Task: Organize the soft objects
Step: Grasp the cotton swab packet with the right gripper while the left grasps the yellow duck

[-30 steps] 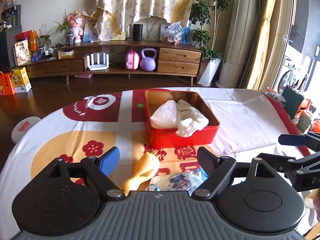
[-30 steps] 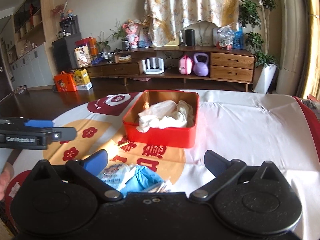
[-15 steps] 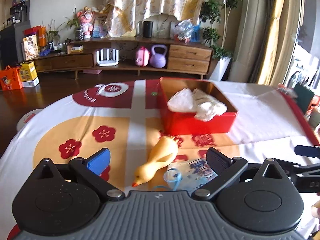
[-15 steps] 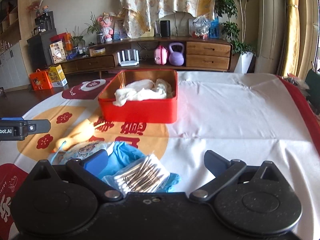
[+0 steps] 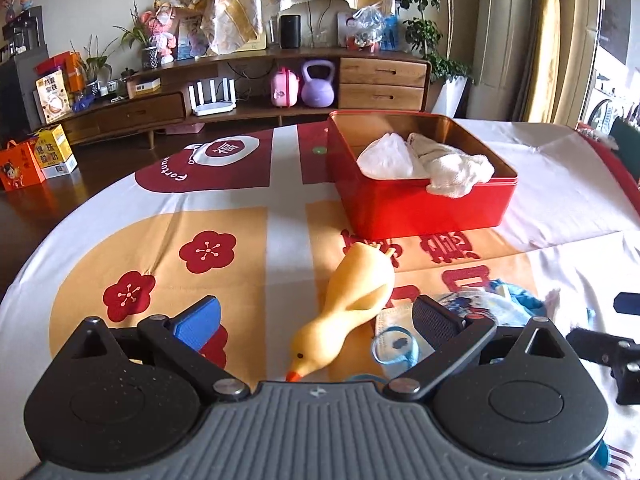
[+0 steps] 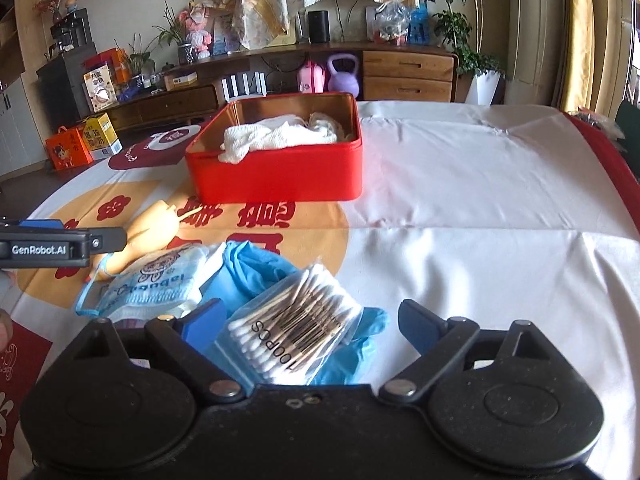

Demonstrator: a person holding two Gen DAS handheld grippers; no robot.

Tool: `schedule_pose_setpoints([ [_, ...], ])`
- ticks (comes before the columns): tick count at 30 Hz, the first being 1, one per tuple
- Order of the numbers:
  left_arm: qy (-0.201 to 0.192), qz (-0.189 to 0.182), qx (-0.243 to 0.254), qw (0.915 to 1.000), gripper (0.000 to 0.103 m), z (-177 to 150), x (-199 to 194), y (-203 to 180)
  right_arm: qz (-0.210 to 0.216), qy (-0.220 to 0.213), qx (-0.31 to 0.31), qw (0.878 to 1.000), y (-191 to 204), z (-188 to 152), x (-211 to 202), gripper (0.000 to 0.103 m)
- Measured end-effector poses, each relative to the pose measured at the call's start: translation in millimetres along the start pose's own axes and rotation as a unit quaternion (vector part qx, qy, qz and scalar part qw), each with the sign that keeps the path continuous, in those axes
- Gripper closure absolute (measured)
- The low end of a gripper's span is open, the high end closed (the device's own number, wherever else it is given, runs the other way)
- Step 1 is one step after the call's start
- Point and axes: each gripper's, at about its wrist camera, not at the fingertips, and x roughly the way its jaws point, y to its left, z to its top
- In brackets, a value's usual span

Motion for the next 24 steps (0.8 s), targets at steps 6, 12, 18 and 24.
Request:
schedule_pose_setpoints([
  [6,0.011,-0.006,0.003,0.9999,0.0,2,19,-2,0.013,0.028,0.035,0.999,-4,-2,11,0.019],
  [12,0.026,-0.014,-0.007,0.9995,0.001,3,35,-4,0.029,0.039,0.064,0.997,-8,0,15,0.029],
  [18,0.038,-0.019,-0.015,0.999,0.017,3,44,-3,0.031,0.039,0.054,0.997,-4,0,16,0.039],
  [24,0.044,-0.036,-0.022,0.9981,0.038,2,46,-4,0.027,0.034,0.039,0.998,-2,1,13,0.049],
])
